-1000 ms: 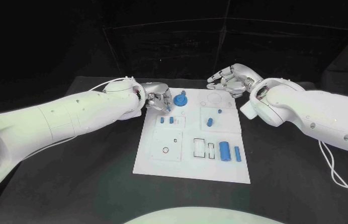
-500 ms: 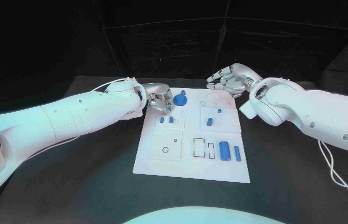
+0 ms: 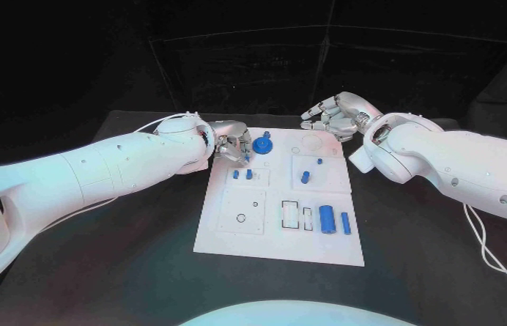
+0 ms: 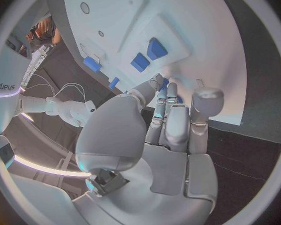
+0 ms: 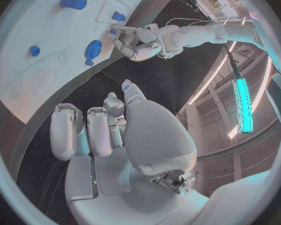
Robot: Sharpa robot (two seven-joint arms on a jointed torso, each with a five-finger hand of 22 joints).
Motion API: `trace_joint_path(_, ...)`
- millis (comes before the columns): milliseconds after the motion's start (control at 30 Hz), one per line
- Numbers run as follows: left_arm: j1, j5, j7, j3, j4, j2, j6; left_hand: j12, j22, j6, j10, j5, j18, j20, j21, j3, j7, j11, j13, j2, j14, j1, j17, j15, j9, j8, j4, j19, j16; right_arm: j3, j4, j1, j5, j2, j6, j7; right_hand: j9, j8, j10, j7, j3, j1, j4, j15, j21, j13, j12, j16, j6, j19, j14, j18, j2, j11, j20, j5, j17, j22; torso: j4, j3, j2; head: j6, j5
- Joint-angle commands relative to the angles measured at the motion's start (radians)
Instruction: Assemble the parts on the task board
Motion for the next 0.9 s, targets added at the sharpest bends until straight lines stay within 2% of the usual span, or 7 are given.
trace_joint_path(33, -0.002, -0.009, -0.029, -0.002, -0.001, 0.0, 0.028, -0.01, -0.001, -0.013, -0.008, 0.003, -0.009, 0.005, -0.003, 0.001, 0.006, 0.008, -0.001, -0.016, -0.001, -0.002, -0.004, 0.003, -0.003, -0.012, -0.009, 0.003, -0.007, 0.001, 0.001, 0.002, -0.001, -0.001, 0.005, 0.008, -0.001, 0.002, -0.005, -0.001, -0.003, 0.002, 0.005, -0.009, -0.004, 0.001, -0.001, -0.004, -0.005, -0.007, 0.048, 0.02, 0.01, 0.002, 0.0, 0.006, 0.025, 0.015, 0.0006, -0.0005, 0.0, -0.001, -0.001)
trace_joint_path(167, -0.002, -0.01, -0.031, -0.002, 0.001, -0.002, 0.025, -0.022, -0.002, -0.034, -0.014, 0.003, -0.009, 0.009, -0.005, -0.001, 0.011, 0.013, -0.001, -0.028, -0.003, -0.004, -0.012, 0.008, -0.006, -0.031, -0.013, 0.001, -0.008, 0.001, 0.001, 0.002, -0.001, -0.002, 0.005, 0.008, -0.001, 0.002, -0.006, -0.001, -0.003, 0.002, 0.005, -0.009, -0.004, -0.001, -0.003, -0.004, -0.005, -0.007, 0.048, 0.02, 0.011, 0.002, 0.0, 0.006, 0.025, 0.015, 0.0011, -0.0005, 0.0, -0.001, -0.001)
trace_joint_path(300, -0.002, -0.014, -0.03, -0.002, 0.003, -0.003, 0.013, -0.038, -0.009, -0.088, -0.03, 0.003, -0.007, 0.014, -0.013, 0.0, 0.013, 0.018, -0.002, -0.038, -0.005, -0.004, -0.021, 0.012, -0.008, -0.069, -0.018, -0.003, -0.01, 0.001, 0.001, 0.002, -0.001, -0.002, 0.005, 0.008, -0.001, 0.002, -0.006, -0.001, -0.003, 0.002, 0.005, -0.009, -0.004, -0.001, -0.003, -0.005, -0.004, -0.007, 0.048, 0.02, 0.011, 0.002, 0.0, 0.006, 0.024, 0.015, 0.0015, -0.0004, 0.0, -0.001, -0.001)
trace_joint_path(600, -0.002, -0.017, -0.029, -0.002, 0.003, -0.006, -0.003, -0.06, -0.017, -0.122, -0.063, 0.003, -0.005, 0.02, -0.023, -0.006, 0.02, 0.027, -0.002, -0.051, -0.009, -0.01, -0.038, 0.018, -0.007, -0.093, -0.018, -0.009, -0.014, 0.001, -0.003, 0.002, -0.001, -0.004, 0.003, 0.008, -0.001, 0.002, -0.011, -0.001, -0.003, 0.002, 0.005, -0.009, -0.007, -0.009, -0.01, -0.007, -0.004, -0.011, 0.047, 0.021, 0.011, 0.002, 0.0, 0.006, 0.022, 0.009, 0.0004, -0.0006, 0.0, -0.001, -0.001)
trace_joint_path(700, -0.002, -0.017, -0.029, -0.002, 0.003, -0.007, -0.011, -0.066, -0.019, -0.138, -0.074, 0.003, -0.004, 0.022, -0.025, -0.01, 0.021, 0.028, -0.002, -0.056, -0.01, -0.012, -0.044, 0.02, -0.007, -0.104, -0.018, -0.01, -0.015, 0.001, -0.007, 0.002, -0.004, -0.005, 0.002, 0.009, -0.001, 0.004, -0.092, -0.001, -0.002, 0.01, 0.006, -0.009, -0.022, -0.117, -0.116, -0.032, -0.008, -0.028, 0.039, 0.027, 0.011, 0.002, -0.001, 0.007, -0.007, -0.017, 0.0005, -0.0006, 0.0, 0.0, -0.002)
trace_joint_path(767, -0.002, -0.017, -0.029, -0.002, 0.004, -0.01, -0.016, -0.07, -0.022, -0.163, -0.086, 0.003, -0.003, 0.023, -0.029, -0.013, 0.019, 0.028, -0.001, -0.059, -0.011, -0.011, -0.049, 0.02, -0.007, -0.118, -0.019, -0.011, -0.016, 0.001, -0.01, 0.002, -0.018, -0.006, 0.002, 0.008, -0.001, 0.007, -0.183, -0.002, 0.0, 0.019, 0.01, -0.011, -0.048, -0.271, -0.269, -0.083, -0.009, -0.055, 0.022, 0.036, 0.011, -0.001, -0.003, 0.007, -0.062, -0.058, 0.0008, -0.0003, 0.0, 0.0, -0.001)
trace_joint_path(900, -0.002, -0.017, -0.031, -0.001, 0.004, -0.018, -0.021, -0.074, -0.026, -0.17, -0.095, 0.003, -0.002, 0.023, -0.033, -0.017, 0.022, 0.03, -0.001, -0.061, -0.012, -0.01, -0.054, 0.021, -0.006, -0.122, -0.02, -0.013, -0.018, 0.001, -0.026, 0.002, -0.091, -0.009, 0.025, -0.011, -0.001, 0.014, -0.221, -0.004, 0.008, 0.042, 0.013, -0.015, -0.083, -0.388, -0.409, -0.176, -0.003, -0.085, -0.001, 0.047, 0.004, -0.002, -0.007, 0.005, -0.16, -0.111, -0.0002, -0.0007, 0.0, 0.001, -0.003)
